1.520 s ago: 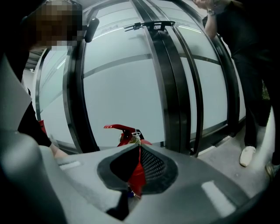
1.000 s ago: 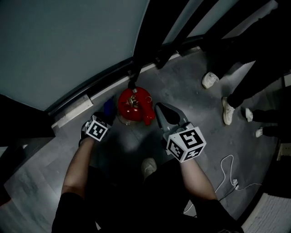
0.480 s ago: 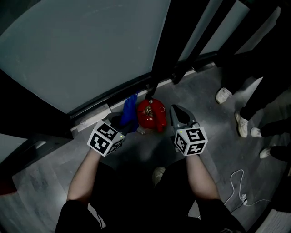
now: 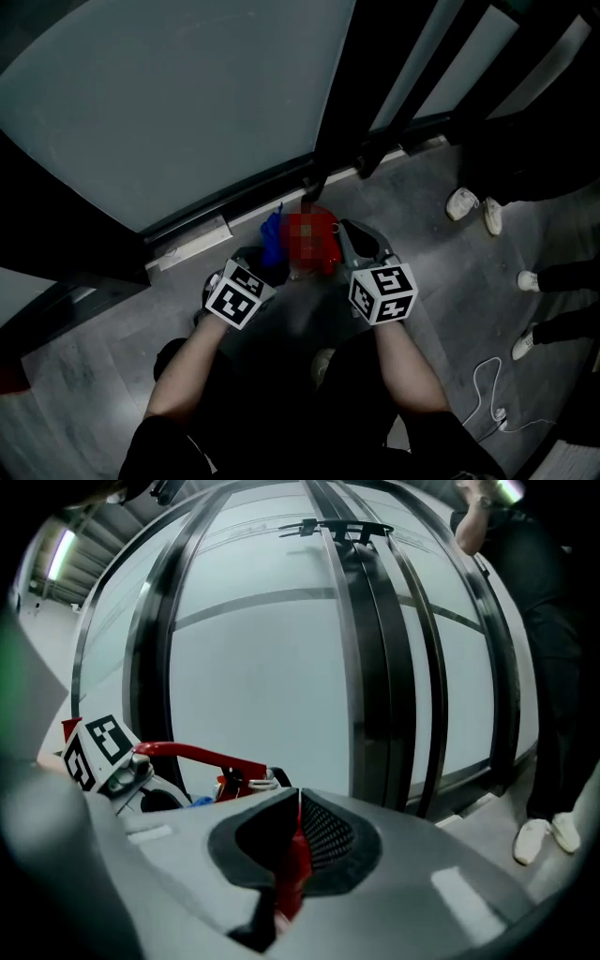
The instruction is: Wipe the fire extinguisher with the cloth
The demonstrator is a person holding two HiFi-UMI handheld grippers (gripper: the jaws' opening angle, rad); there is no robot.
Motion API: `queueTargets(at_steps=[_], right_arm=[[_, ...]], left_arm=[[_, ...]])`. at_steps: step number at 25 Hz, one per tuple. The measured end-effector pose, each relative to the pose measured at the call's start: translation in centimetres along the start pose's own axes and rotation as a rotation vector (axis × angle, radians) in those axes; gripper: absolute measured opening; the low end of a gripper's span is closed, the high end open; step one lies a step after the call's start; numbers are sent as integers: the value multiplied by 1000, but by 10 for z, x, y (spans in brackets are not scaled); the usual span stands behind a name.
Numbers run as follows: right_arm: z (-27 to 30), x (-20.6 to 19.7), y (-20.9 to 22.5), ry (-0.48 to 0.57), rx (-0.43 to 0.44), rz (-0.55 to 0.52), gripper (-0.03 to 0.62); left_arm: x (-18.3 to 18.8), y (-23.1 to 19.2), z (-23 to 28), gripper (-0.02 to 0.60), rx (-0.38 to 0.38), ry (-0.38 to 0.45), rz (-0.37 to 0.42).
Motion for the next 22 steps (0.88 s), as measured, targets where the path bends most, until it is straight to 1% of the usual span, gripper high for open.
queueTargets(at_steps=[2, 7, 12, 18, 22], right_arm=[[1, 0, 0, 2, -1, 4, 11], [-2, -2, 5, -3, -26, 34, 9], [-7, -2, 13, -3, -47, 58, 9], [-10, -5, 17, -7, -51, 70, 9], [-11, -4, 16, -4, -51, 80, 11]], left_arm=[[-6, 4, 6, 97, -7, -8, 8], [-38, 5, 24, 98, 10, -78, -41], [-61, 2, 42, 98, 19, -114, -70], [-85, 1, 60, 98, 22, -153, -91], [-108, 0, 77, 98, 25, -184, -115]])
Point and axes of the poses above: the fingertips, and each gripper's own axes: z forward along the fingers, y to its right, x out of its top, the point moved 9 cm from there along -z, backward along the fingers, and after that the axes turned 10 degrees about y, right-handed, at the moved point
